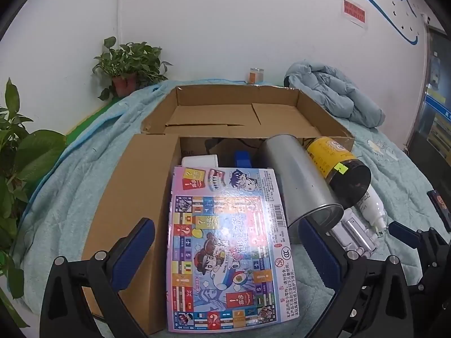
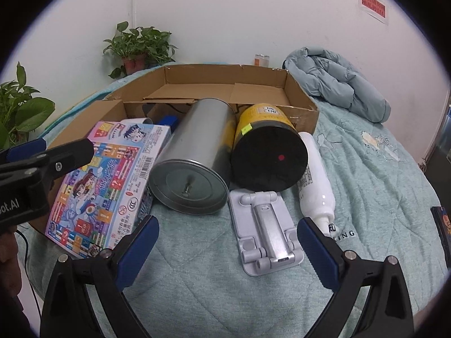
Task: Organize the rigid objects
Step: 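Reach the left gripper toward the cardboard divider panel inside the box, then grasp the cardboard divider panel with the left gripper and lift it out, then carry the cardboard panel with the left gripper and lower it into the box, then move the left gripper back to the colourful board-game box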
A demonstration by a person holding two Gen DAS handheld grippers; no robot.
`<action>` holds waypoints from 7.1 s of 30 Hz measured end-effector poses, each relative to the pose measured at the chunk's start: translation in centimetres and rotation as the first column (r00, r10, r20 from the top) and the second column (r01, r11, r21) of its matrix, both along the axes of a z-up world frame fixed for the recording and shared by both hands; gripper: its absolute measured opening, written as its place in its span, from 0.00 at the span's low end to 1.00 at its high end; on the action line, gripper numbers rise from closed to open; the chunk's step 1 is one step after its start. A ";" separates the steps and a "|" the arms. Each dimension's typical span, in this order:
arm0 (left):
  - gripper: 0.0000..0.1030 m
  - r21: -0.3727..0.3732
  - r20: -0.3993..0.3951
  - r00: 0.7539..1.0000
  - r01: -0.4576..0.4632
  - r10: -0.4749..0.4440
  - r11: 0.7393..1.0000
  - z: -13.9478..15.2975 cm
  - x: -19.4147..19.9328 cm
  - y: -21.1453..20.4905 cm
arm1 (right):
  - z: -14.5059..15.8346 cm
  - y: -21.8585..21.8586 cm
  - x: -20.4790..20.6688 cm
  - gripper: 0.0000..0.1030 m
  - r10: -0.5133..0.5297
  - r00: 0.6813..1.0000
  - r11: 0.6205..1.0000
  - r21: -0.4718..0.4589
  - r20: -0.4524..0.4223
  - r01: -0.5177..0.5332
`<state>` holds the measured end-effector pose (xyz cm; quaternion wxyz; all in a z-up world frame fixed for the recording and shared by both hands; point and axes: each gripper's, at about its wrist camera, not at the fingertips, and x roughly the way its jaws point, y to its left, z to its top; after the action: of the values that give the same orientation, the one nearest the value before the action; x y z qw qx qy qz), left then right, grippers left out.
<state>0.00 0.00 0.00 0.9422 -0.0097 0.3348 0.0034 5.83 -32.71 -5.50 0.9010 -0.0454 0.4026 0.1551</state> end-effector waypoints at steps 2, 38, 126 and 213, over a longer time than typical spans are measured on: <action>0.99 0.006 -0.005 1.000 0.007 -0.007 1.000 -0.1 0.1 -0.1 | 0.0 0.1 0.1 0.96 0.000 1.000 1.000 -0.001 -0.007 0.000; 0.99 -0.173 0.029 0.999 0.022 -0.017 0.985 1.0 -3.0 11.9 | 4.1 7.6 -3.5 0.96 0.343 0.935 0.918 0.179 0.093 -0.355; 0.66 -0.231 -0.207 0.968 0.096 -0.145 0.968 6.2 34.3 13.6 | 6.1 21.2 22.8 0.75 0.369 0.929 0.881 0.310 0.018 -0.356; 0.99 -0.143 -0.148 0.987 0.040 -0.062 0.989 0.8 5.7 5.1 | 2.1 3.2 4.0 0.81 0.186 0.982 0.960 0.210 0.012 -0.185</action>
<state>5.67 5.14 0.77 0.9108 -0.0668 0.4051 -0.0434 9.81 -29.46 -3.37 0.8806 0.0134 0.3816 0.2807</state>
